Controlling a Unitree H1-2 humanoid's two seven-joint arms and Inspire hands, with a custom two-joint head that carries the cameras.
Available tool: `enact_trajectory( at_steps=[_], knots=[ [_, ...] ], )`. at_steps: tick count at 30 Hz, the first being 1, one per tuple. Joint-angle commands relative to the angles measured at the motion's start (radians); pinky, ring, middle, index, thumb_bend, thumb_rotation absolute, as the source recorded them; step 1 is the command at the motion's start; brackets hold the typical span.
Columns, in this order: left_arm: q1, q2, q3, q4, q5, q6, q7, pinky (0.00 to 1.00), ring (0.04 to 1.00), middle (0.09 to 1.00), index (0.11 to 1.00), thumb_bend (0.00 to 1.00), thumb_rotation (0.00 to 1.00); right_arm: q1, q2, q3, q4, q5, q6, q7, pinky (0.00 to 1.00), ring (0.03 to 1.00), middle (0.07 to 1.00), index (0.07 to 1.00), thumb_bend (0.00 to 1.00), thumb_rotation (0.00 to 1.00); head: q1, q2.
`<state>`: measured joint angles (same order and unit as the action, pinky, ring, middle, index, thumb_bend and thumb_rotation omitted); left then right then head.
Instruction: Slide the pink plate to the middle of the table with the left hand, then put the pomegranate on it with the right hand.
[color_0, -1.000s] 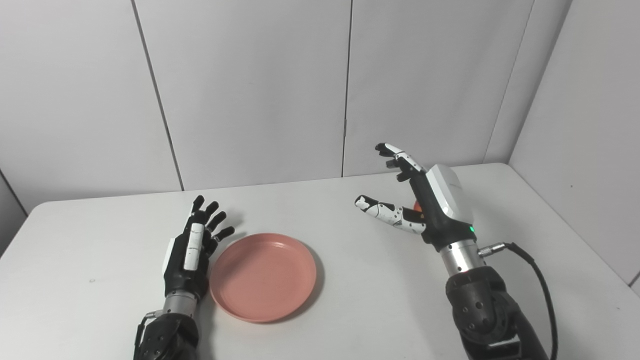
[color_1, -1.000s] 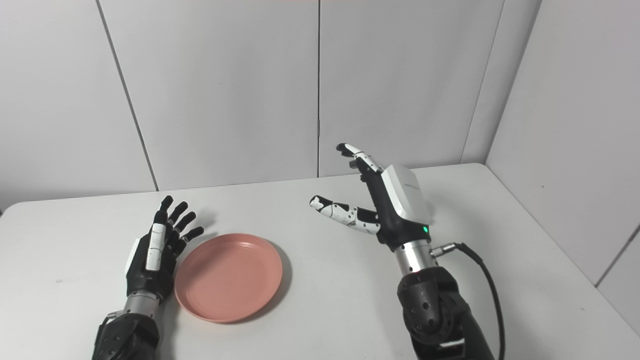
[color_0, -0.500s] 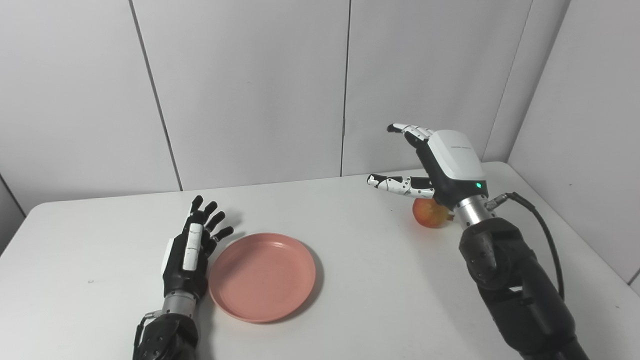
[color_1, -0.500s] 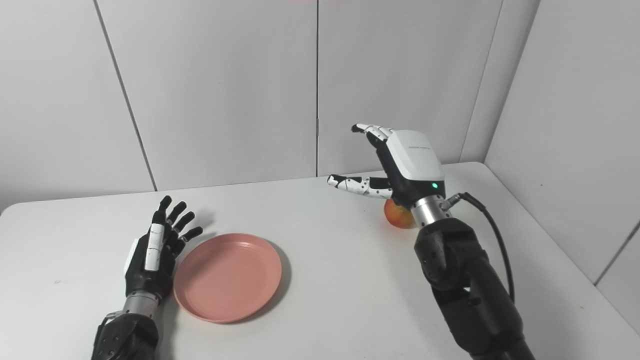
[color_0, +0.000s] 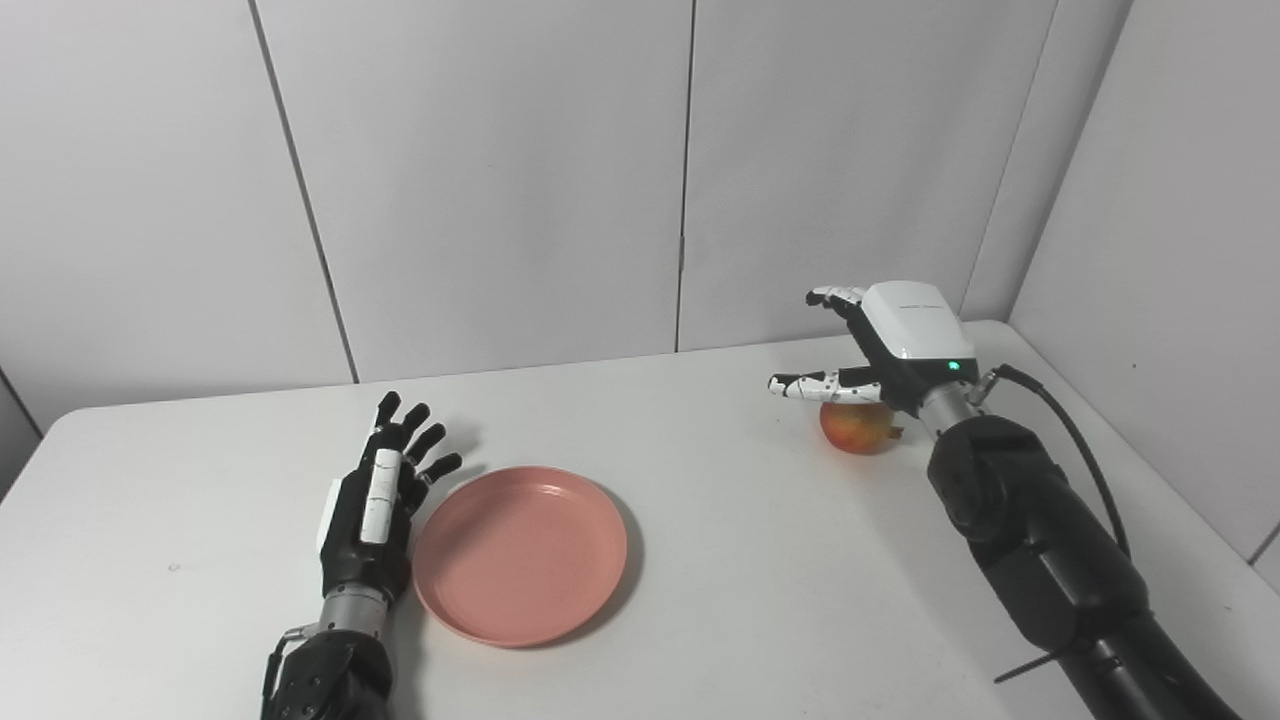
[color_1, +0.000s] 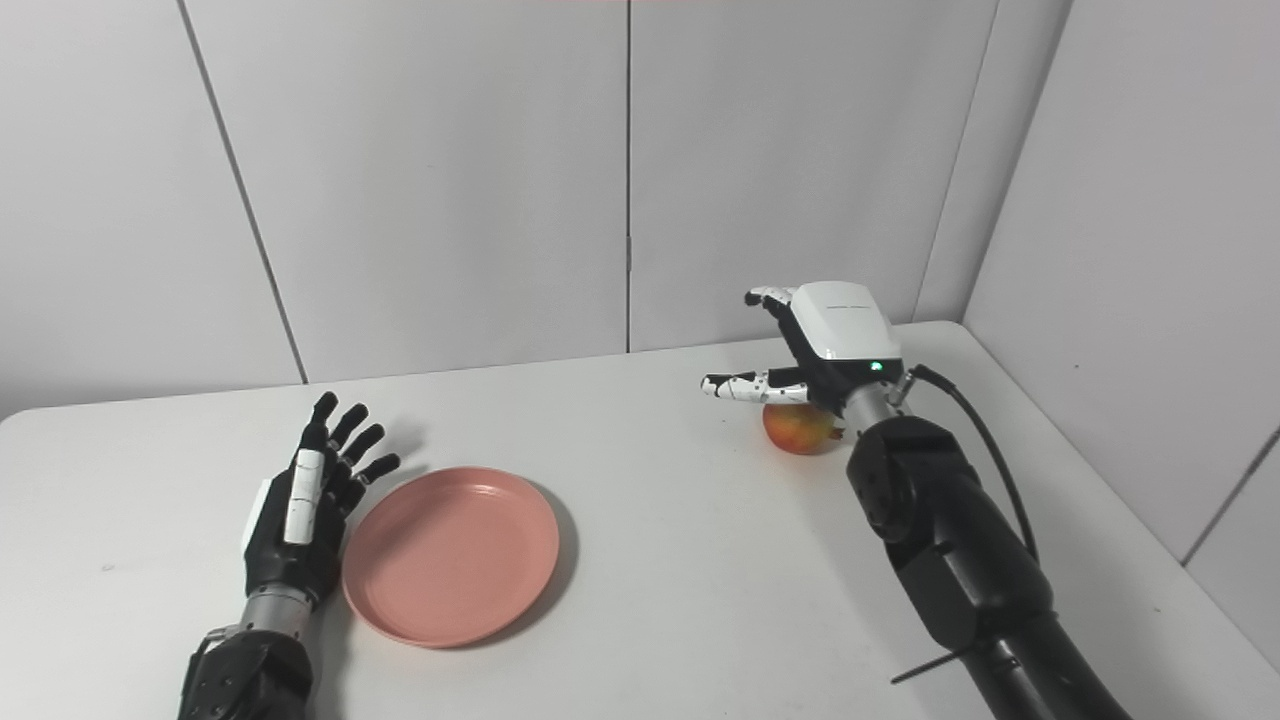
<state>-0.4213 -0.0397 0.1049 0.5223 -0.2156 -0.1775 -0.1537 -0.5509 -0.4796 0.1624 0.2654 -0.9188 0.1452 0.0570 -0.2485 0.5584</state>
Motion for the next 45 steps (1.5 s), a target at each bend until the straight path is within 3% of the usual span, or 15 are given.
enact_trajectory(
  at_steps=[1,17,37,45],
  knots=[
    [0.057,-0.022,-0.011,0.039,-0.008,-0.014,-0.013,0.76,0.892,0.931,0.987,0.96,0.78,-0.072,-0.026,0.0,0.016,0.001,0.01,-0.03,0.69,0.761,0.791,0.774,0.83,0.81,0.001,0.0],
    [0.071,-0.026,-0.014,0.012,-0.014,0.008,-0.009,0.75,0.888,0.929,0.989,0.96,0.77,-0.151,-0.003,0.055,0.275,0.053,0.037,-0.075,0.62,0.729,0.783,0.778,0.82,0.82,0.013,0.012],
    [0.072,-0.024,-0.016,0.004,-0.02,0.02,-0.014,0.72,0.882,0.921,0.99,0.98,0.76,-0.063,-0.002,0.069,0.227,0.112,0.093,-0.054,0.55,0.711,0.78,0.77,0.81,0.81,0.015,0.029],
    [0.075,-0.027,-0.016,-0.011,-0.019,0.034,-0.009,0.71,0.882,0.925,0.987,0.98,0.76,-0.044,0.003,0.082,0.234,0.119,0.11,-0.064,0.52,0.655,0.736,0.74,0.8,0.77,0.018,0.034]
  ],
)
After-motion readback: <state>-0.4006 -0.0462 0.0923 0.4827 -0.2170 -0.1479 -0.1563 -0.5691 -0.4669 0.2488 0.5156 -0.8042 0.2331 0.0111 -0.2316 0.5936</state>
